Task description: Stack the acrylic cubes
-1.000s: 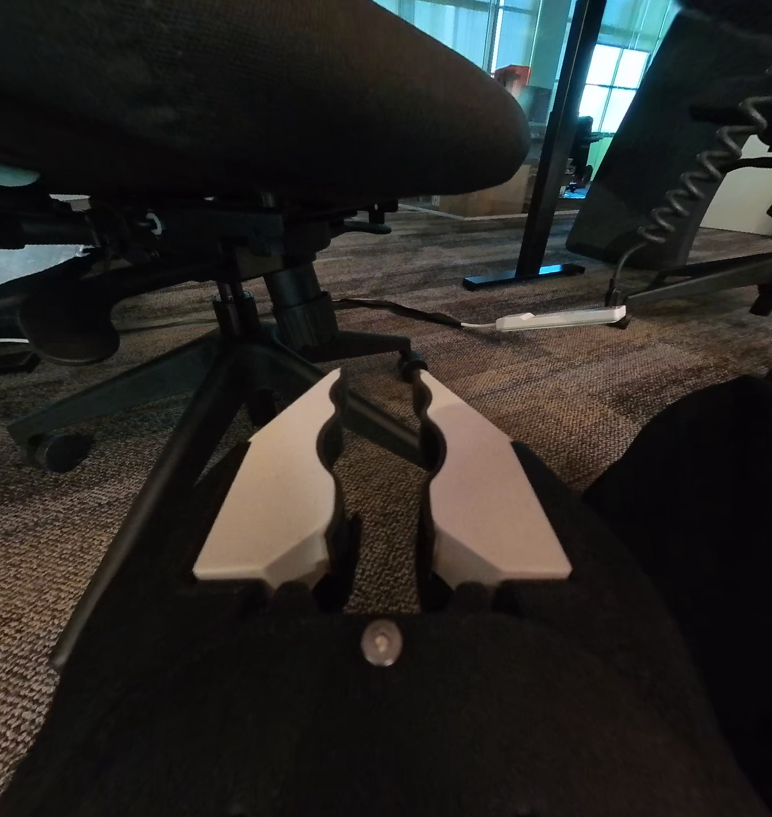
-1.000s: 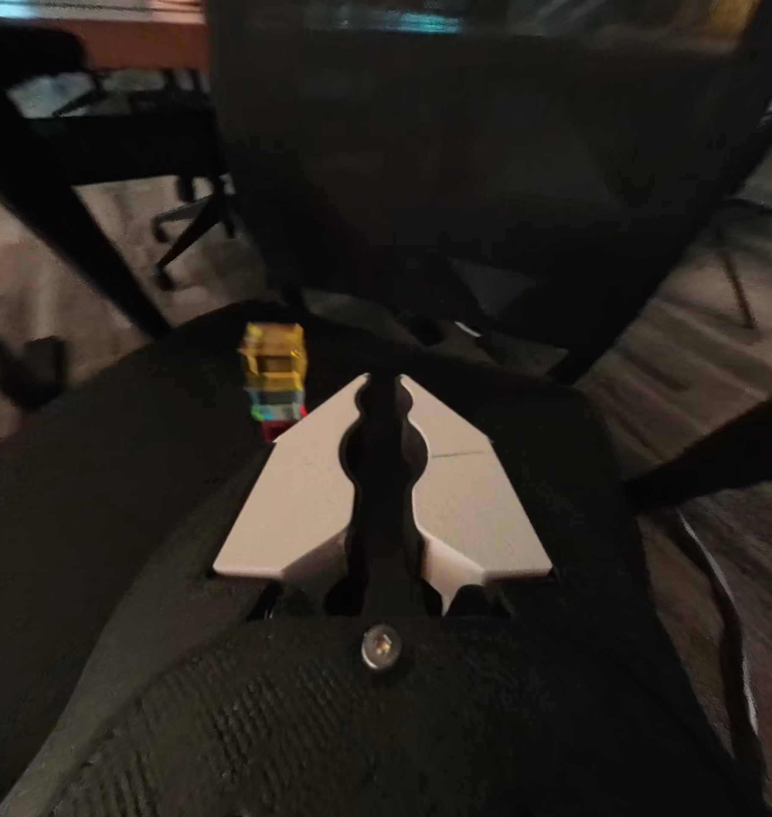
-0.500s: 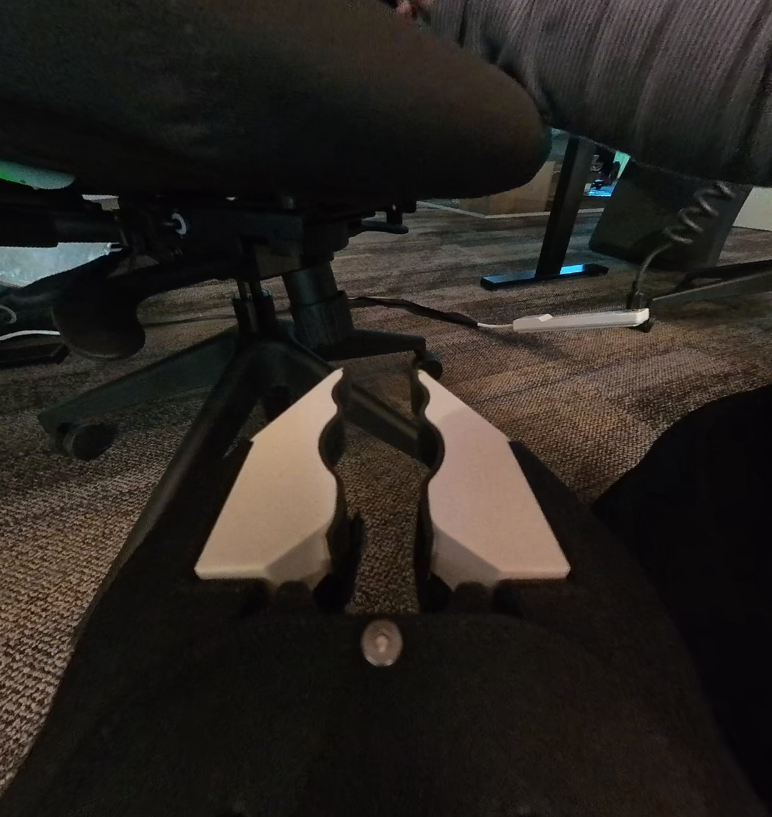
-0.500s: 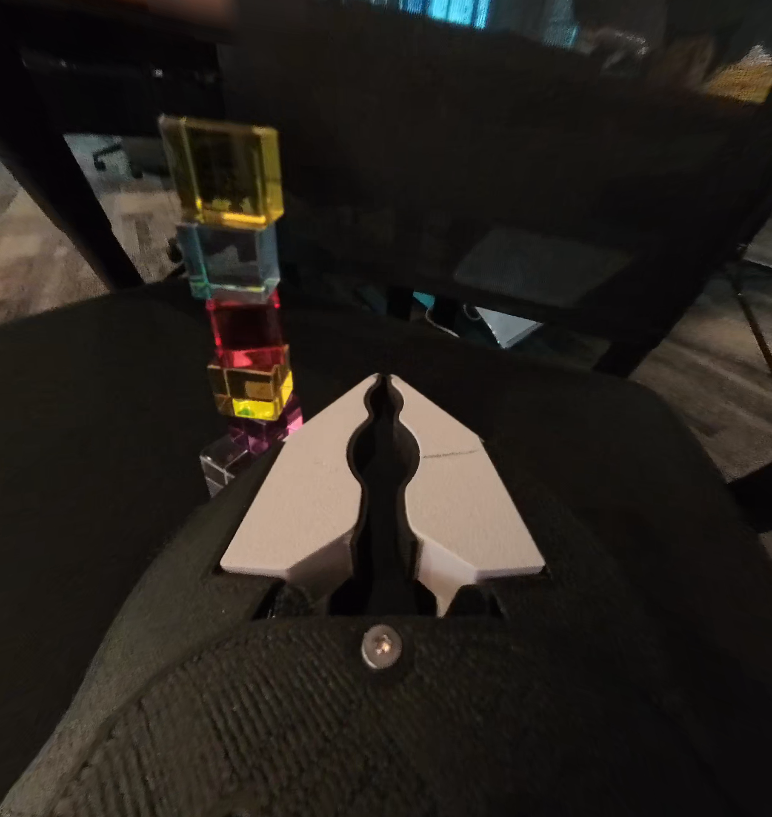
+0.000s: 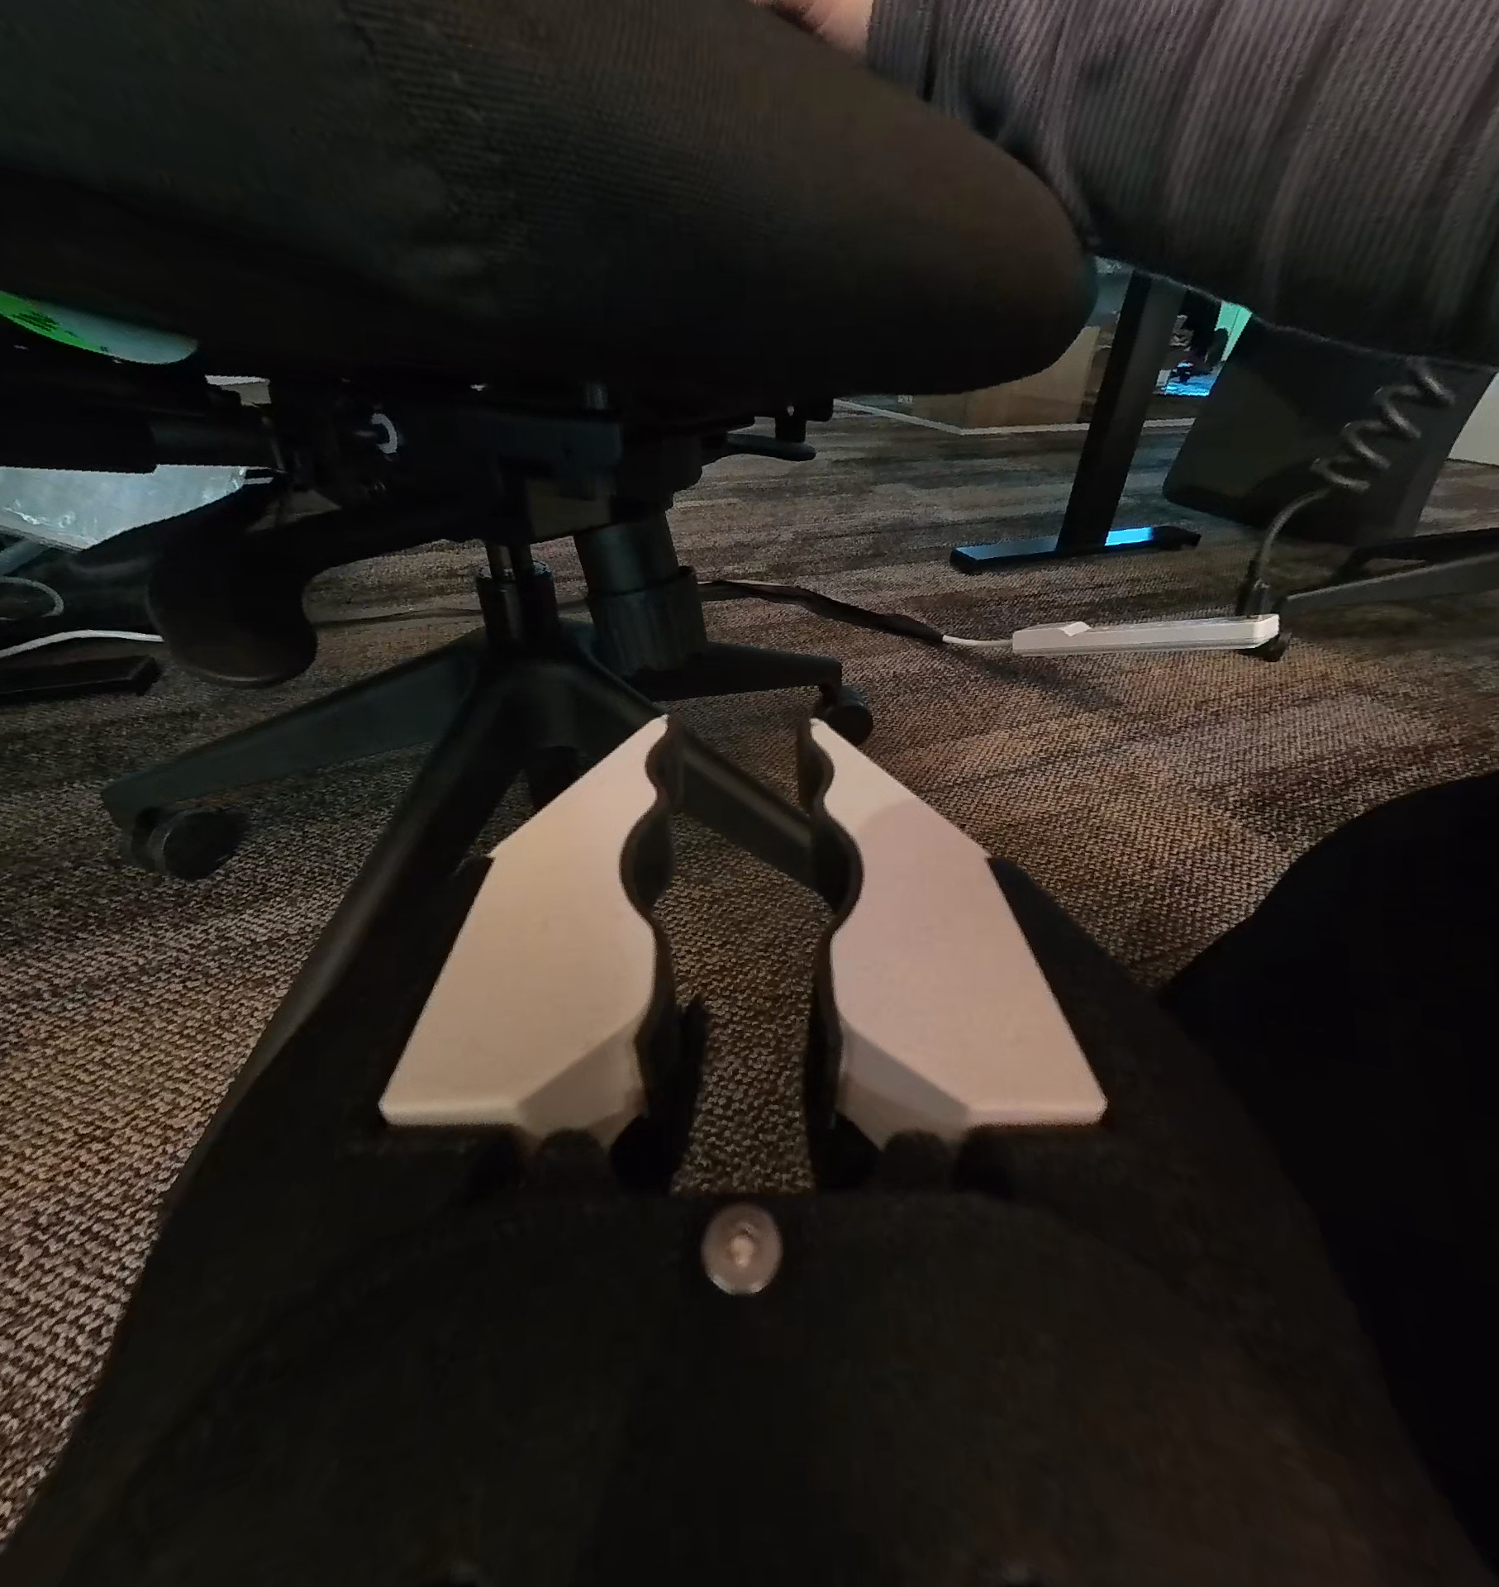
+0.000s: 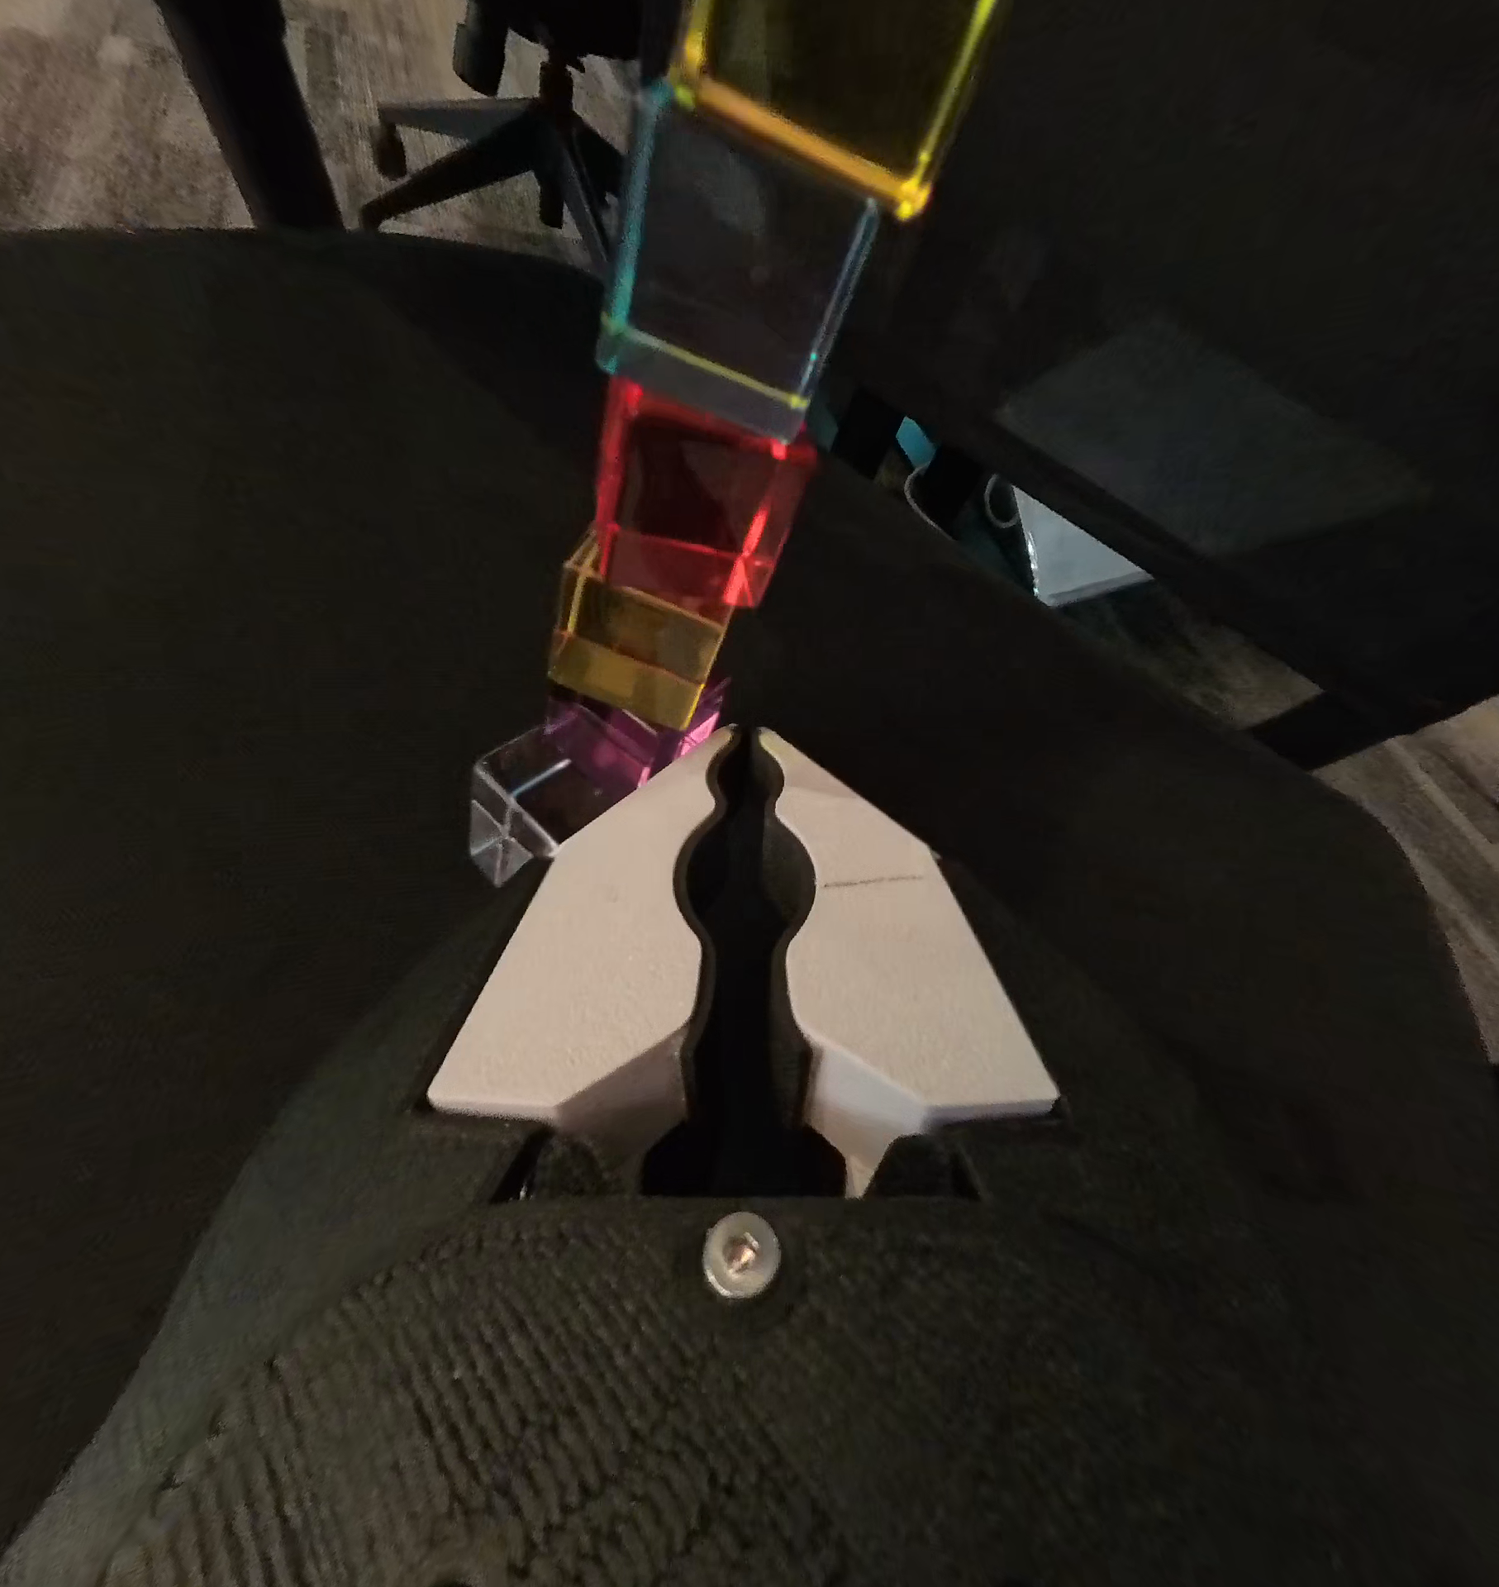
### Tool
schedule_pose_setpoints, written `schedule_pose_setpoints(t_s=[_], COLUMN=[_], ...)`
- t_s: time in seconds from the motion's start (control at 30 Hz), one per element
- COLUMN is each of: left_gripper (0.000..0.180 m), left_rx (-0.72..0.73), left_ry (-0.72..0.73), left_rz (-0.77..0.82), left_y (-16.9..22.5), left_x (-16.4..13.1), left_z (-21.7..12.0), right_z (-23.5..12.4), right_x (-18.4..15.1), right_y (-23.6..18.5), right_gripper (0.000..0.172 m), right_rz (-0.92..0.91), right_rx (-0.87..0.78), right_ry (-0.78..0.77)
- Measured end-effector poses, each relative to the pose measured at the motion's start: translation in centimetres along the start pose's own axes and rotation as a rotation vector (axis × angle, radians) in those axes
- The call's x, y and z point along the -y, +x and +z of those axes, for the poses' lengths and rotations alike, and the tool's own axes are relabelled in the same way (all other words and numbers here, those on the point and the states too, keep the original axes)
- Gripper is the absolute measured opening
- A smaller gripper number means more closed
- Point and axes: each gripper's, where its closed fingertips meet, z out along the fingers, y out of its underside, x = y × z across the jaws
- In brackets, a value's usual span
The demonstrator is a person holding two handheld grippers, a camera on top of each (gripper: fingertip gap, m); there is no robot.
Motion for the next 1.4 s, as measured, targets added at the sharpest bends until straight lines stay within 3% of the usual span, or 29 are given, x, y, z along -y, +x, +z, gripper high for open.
schedule_pose_setpoints(t_s=[0.17, 0.5, 0.8, 1.1, 1.4], left_gripper=[0.025, 0.025, 0.025, 0.025, 0.025], left_rx=[-0.001, 0.001, -0.001, 0.001, 0.002], left_ry=[0.003, 0.012, 0.020, 0.027, 0.030], left_rz=[-0.005, -0.017, -0.027, -0.035, -0.038], left_y=[0.0, -0.2, -0.2, -0.3, -0.4], left_x=[0.1, 0.3, 0.4, 0.6, 0.6], left_z=[0.0, -0.2, -0.3, -0.4, -0.4], right_z=[-0.2, 0.6, 1.1, 0.8, -1.0], right_x=[0.1, -1.7, -2.0, -1.5, 0.8], right_y=[0.9, 2.0, 0.4, 0.9, 2.0], right_gripper=[0.000, 0.000, 0.000, 0.000, 0.000], right_rz=[-0.014, -0.025, -0.156, -0.141, -0.078], right_rx=[-0.083, -0.184, -0.144, -0.180, -0.236], right_ry=[0.006, -0.132, -0.167, -0.133, 0.044])
